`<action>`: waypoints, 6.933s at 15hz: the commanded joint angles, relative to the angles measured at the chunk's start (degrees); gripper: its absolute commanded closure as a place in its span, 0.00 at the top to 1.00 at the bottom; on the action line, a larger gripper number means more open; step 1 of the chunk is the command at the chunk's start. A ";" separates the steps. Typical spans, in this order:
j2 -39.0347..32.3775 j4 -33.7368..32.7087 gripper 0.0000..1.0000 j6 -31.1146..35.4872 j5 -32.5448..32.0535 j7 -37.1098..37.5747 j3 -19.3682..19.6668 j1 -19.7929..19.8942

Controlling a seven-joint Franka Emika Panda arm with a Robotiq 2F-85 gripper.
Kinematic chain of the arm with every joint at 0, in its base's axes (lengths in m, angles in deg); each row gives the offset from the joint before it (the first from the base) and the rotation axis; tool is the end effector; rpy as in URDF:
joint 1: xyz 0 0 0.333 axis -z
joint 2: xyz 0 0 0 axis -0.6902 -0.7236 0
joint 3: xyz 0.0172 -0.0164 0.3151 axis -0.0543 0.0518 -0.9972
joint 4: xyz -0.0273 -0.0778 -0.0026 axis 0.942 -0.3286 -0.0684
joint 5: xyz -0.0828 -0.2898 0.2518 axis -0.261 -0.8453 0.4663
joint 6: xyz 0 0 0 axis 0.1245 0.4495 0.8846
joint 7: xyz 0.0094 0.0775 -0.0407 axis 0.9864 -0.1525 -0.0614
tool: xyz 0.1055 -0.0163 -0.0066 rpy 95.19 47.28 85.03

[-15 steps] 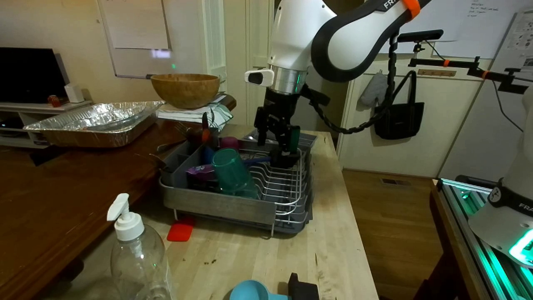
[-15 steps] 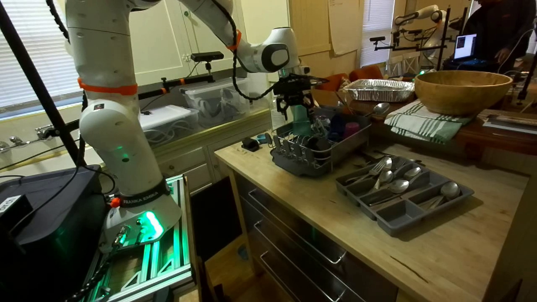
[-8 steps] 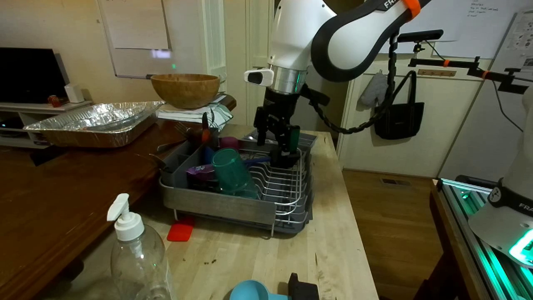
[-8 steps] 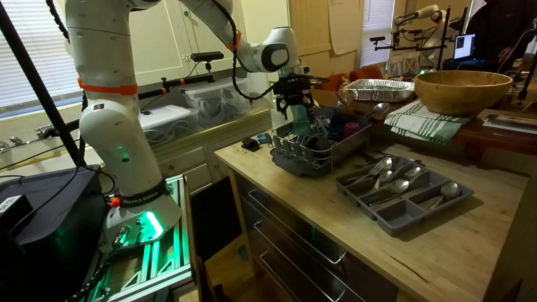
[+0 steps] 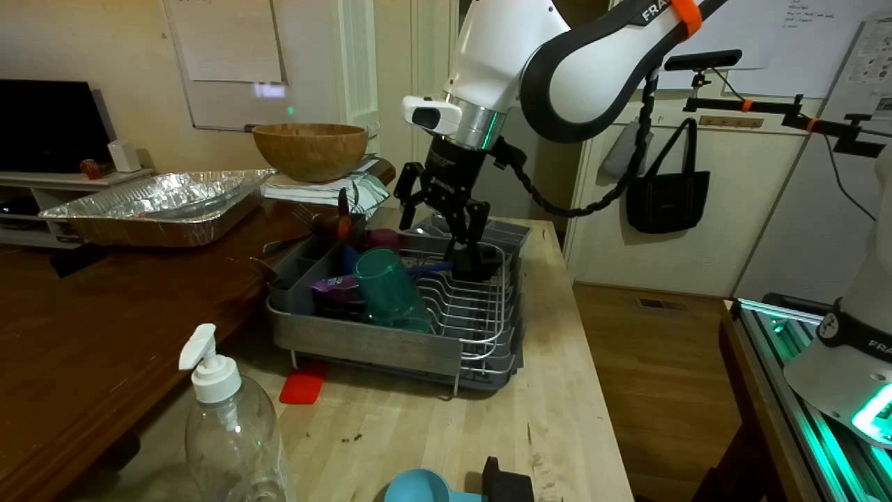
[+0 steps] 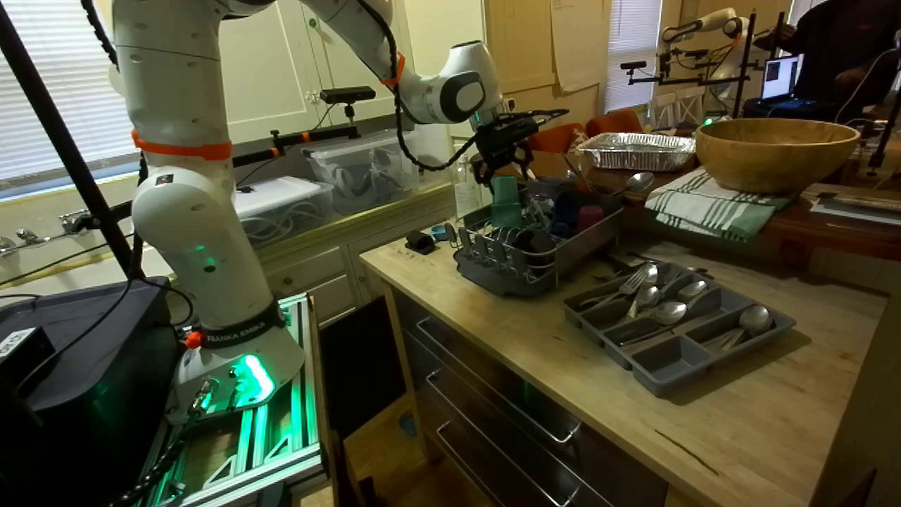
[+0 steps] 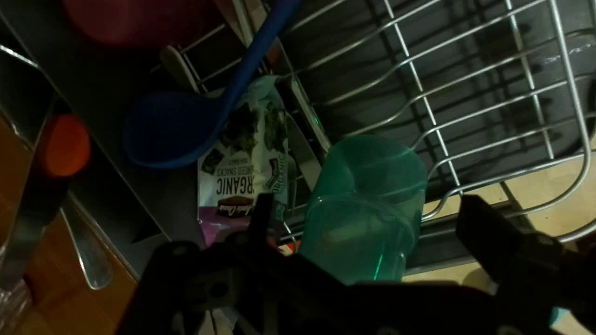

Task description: Put the green cup upside down then remove the sachet from the dish rack and put it on the right side of the counter.

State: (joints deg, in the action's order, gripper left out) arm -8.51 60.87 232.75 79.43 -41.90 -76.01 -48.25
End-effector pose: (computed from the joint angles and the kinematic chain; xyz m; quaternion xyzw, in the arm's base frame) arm 0.5800 0.1546 0.3423 0.7545 0.6373 0.1402 0.0702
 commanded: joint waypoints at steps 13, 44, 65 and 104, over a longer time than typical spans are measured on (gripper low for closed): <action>-6.90 -4.85 1.00 -0.62 -1.68 -18.50 -0.32 2.45; -26.38 -25.62 0.23 0.10 -2.91 -24.94 -0.77 1.91; 5.27 -0.46 0.01 11.34 -18.63 12.87 13.54 -5.45; -16.91 -12.59 0.01 -3.45 -33.05 49.92 26.85 19.64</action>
State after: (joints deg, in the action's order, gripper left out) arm -18.09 56.63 231.78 46.52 11.45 -49.28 -28.34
